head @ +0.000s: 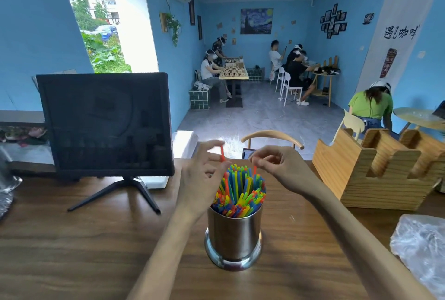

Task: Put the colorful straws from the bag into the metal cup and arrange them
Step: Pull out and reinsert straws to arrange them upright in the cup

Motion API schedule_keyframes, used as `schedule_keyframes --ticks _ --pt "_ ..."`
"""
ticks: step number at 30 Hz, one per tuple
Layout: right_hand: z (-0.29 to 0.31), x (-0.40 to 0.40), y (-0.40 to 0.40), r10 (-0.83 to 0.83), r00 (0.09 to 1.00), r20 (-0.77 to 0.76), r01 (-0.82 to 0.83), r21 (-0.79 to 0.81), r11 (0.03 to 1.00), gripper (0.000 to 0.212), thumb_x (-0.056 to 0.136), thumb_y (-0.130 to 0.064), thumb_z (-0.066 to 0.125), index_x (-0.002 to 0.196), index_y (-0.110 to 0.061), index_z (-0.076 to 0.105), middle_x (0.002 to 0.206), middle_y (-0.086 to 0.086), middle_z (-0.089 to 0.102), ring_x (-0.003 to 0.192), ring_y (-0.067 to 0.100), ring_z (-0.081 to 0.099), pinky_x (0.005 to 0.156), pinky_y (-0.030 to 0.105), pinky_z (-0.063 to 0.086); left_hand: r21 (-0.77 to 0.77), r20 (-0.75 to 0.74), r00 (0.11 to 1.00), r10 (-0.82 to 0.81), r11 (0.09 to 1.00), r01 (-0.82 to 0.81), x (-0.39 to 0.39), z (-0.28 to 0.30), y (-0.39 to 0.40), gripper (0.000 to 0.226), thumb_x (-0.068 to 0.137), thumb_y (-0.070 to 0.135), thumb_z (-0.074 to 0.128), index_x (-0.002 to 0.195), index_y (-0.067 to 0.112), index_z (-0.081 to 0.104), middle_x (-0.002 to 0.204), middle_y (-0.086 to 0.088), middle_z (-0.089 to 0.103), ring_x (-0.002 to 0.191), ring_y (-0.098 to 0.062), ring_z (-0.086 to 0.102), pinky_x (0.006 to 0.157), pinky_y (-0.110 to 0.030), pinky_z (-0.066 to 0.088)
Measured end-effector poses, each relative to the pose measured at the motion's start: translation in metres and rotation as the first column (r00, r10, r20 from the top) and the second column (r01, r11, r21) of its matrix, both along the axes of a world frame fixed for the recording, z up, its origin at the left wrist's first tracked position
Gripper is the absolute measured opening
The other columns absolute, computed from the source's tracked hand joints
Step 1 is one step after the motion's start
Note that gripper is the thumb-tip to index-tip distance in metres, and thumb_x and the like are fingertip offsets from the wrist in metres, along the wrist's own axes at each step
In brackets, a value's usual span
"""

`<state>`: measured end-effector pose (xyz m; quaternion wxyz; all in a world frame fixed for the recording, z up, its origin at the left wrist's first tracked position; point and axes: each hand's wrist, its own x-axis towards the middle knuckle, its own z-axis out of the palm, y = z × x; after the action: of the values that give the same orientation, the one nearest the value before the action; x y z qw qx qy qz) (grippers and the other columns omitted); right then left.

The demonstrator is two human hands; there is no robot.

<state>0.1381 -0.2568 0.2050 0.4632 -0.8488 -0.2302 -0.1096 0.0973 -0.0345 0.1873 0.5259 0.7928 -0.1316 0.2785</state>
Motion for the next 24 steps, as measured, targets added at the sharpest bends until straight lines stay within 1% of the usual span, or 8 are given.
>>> schedule_keyframes --ticks 4,6,9,11,14,18,21,24 --pt "0.015 -0.005 0.007 -0.079 0.986 0.145 0.054 0.167 0.984 0.013 0.094 -0.018 0.074 0.102 -0.027 0.076 0.088 -0.006 0.077 0.074 0.01 0.074 0.068 0.038 0.061 0.29 -0.054 0.996 0.069 0.956 -0.05 0.002 -0.007 0.0 0.005 0.087 0.042 0.077 0.091 0.039 0.075 0.09 0.03 0.065 0.098 0.016 0.056 0.073 0.001 0.039" --pt "0.021 -0.007 0.01 -0.137 0.974 0.182 0.082 0.283 0.956 0.013 0.091 -0.016 0.077 0.098 -0.027 0.077 0.083 -0.007 0.077 0.072 0.011 0.075 0.067 0.045 0.061 0.357 -0.068 0.996 0.06 0.934 -0.032 0.001 -0.007 -0.002 0.014 0.088 0.049 0.074 0.094 0.038 0.08 0.096 0.032 0.062 0.105 0.021 0.049 0.076 0.004 0.034" --pt "0.026 -0.01 0.014 -0.195 0.958 0.212 0.081 0.45 0.889 0.018 0.09 -0.016 0.078 0.096 -0.034 0.076 0.082 -0.007 0.078 0.075 0.015 0.075 0.066 0.045 0.061 0.361 -0.051 0.998 0.034 0.932 -0.013 -0.003 -0.003 -0.007 0.028 0.093 0.056 0.064 0.118 0.046 0.072 0.104 0.034 0.057 0.107 0.023 0.045 0.078 0.005 0.034" --pt "0.028 -0.013 0.017 -0.224 0.943 0.245 0.068 0.518 0.853 0.02 0.091 -0.016 0.077 0.099 -0.034 0.076 0.084 -0.007 0.078 0.076 0.017 0.075 0.067 0.041 0.061 0.333 -0.088 0.996 -0.016 0.942 0.045 -0.002 0.0 -0.011 0.031 0.097 0.055 0.06 0.126 0.047 0.068 0.112 0.031 0.058 0.111 0.014 0.047 0.086 -0.004 0.036" --pt "0.036 -0.018 0.021 -0.274 0.914 0.3 0.034 0.616 0.787 0.022 0.092 -0.013 0.075 0.103 -0.032 0.075 0.088 -0.009 0.078 0.073 0.016 0.074 0.061 0.03 0.059 0.297 -0.113 0.992 -0.051 0.951 0.083 0.002 0.0 -0.013 0.023 0.1 0.045 0.06 0.119 0.044 0.072 0.11 0.029 0.064 0.113 0.006 0.05 0.092 -0.014 0.038" --pt "0.05 -0.023 0.017 -0.317 0.887 0.337 -0.045 0.745 0.666 0.018 0.095 -0.011 0.071 0.106 -0.024 0.074 0.088 -0.008 0.078 0.074 0.013 0.072 0.061 0.021 0.057 0.185 -0.087 0.996 -0.023 0.982 0.039 0.002 -0.003 -0.014 0.011 0.096 0.046 0.064 0.106 0.047 0.068 0.104 0.027 0.067 0.105 0.008 0.058 0.08 -0.003 0.042" --pt "0.049 -0.023 0.012 -0.3 0.917 0.263 -0.043 0.812 0.582 0.013 0.097 -0.013 0.069 0.104 -0.023 0.074 0.091 -0.002 0.079 0.077 0.018 0.074 0.065 0.025 0.058 -0.007 -0.079 0.997 -0.012 1.0 0.011 0.002 0.0 -0.012 0.01 0.096 0.042 0.068 0.104 0.046 0.063 0.1 0.026 0.067 0.094 0.002 0.064 0.075 -0.007 0.047" --pt "0.037 -0.023 0.009 -0.236 0.957 0.17 -0.009 0.829 0.559 0.012 0.096 -0.013 0.068 0.101 -0.022 0.074 0.092 0.0 0.079 0.079 0.019 0.074 0.07 0.026 0.059 -0.133 -0.102 0.993 -0.053 0.99 0.039 0.0 0.004 -0.004 0.011 0.097 0.036 0.066 0.099 0.044 0.072 0.09 0.022 0.073 0.084 0.001 0.068 0.07 -0.009 0.049"
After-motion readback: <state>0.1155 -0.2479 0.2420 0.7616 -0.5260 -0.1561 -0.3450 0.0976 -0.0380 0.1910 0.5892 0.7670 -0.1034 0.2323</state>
